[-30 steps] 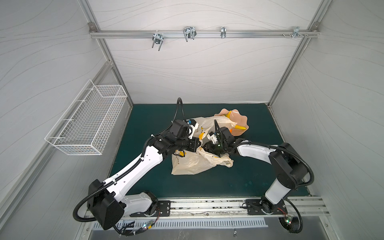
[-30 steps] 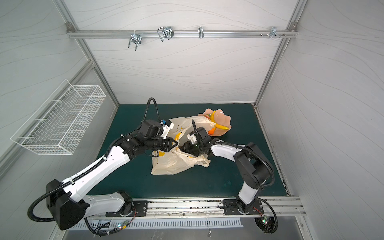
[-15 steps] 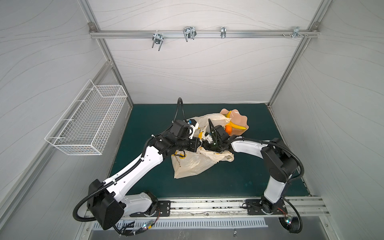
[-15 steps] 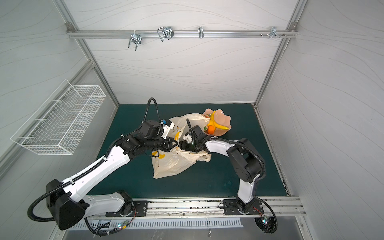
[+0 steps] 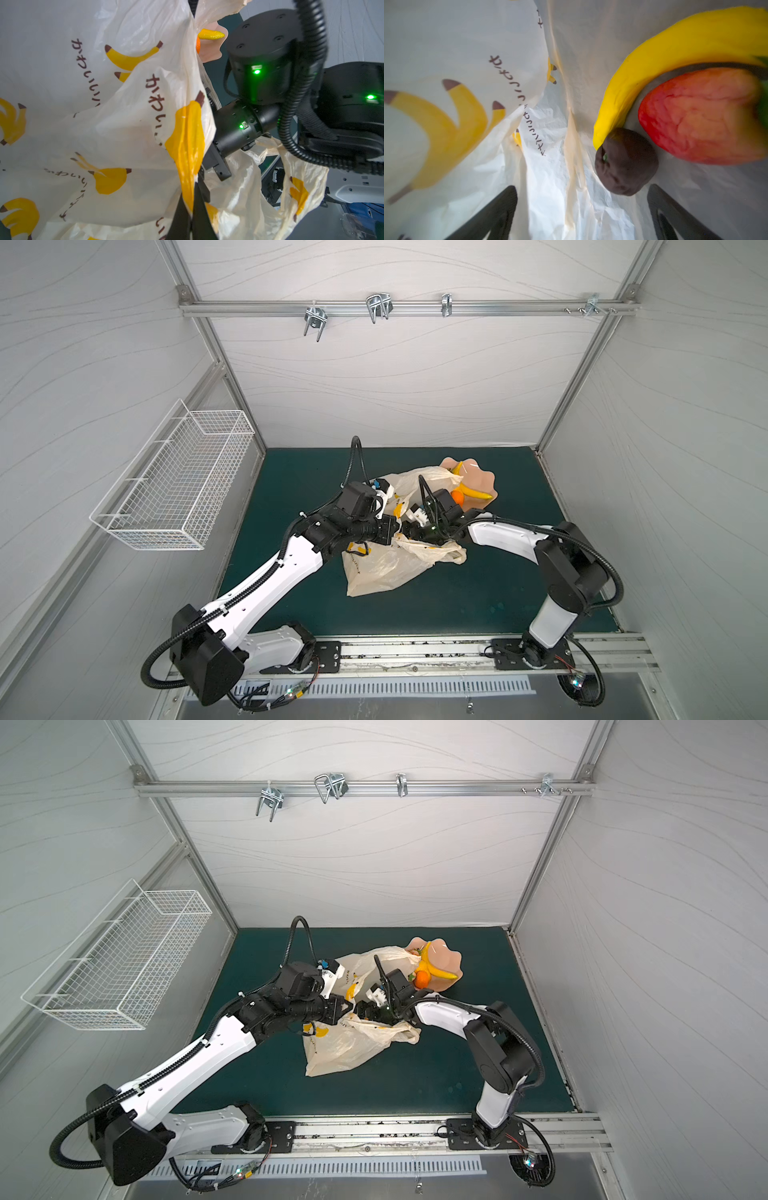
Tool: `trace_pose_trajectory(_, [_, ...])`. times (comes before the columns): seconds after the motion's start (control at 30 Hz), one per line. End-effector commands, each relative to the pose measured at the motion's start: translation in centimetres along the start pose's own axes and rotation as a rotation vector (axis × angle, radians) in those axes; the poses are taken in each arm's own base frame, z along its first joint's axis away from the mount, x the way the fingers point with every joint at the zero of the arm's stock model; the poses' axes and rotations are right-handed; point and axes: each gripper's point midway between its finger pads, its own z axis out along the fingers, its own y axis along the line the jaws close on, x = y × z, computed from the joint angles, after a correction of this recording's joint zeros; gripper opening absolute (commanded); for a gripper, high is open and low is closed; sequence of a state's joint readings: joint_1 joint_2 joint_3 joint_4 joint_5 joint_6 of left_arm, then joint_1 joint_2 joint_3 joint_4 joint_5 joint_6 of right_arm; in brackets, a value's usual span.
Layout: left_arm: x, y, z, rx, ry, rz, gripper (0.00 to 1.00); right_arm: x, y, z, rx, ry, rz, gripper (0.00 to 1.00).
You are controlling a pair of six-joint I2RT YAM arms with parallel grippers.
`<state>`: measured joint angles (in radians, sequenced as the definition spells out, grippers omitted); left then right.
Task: Place the fruits into the plastic bag
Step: 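Lower the plum into the bag beside the banana and strawberry, then open the right gripper to release the plum inside the bag, then withdraw the right gripper up out of the bag toward the bowl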
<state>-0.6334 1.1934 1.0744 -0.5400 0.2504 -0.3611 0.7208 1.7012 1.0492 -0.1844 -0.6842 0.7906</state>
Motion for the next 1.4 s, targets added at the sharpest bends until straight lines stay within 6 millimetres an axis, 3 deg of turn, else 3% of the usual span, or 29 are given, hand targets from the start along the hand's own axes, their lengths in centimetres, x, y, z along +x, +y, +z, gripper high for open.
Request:
trace_pose_trajectory(0.0, [-1.2,-0.4,-0.7,0.003,-0.057,0.008,0.00,0.7,-0.2,-1.3,0.022,-0.013,-0.022,0.99])
trace_pose_trajectory(0.63, [-1.4,0.1,-0.4,-0.026,-0.055,0.010,0.00,3.2,-0.6,-4.6,0.076,-0.035,-0.190,0.99])
trace_pose_trajectory(0.97, [-1.4,0.4,-0.4,-0.026,-0.049,0.008,0.00,3.3,0.2,-7.2,0.119,-0.085,-0.317,0.99])
trace_pose_trajectory(1.37, [-1.5,0.2,-0.5,-0.016,-0.050,0.017,0.00,2.6,0.0,-11.5,0.093,-0.180,-0.288,0.99])
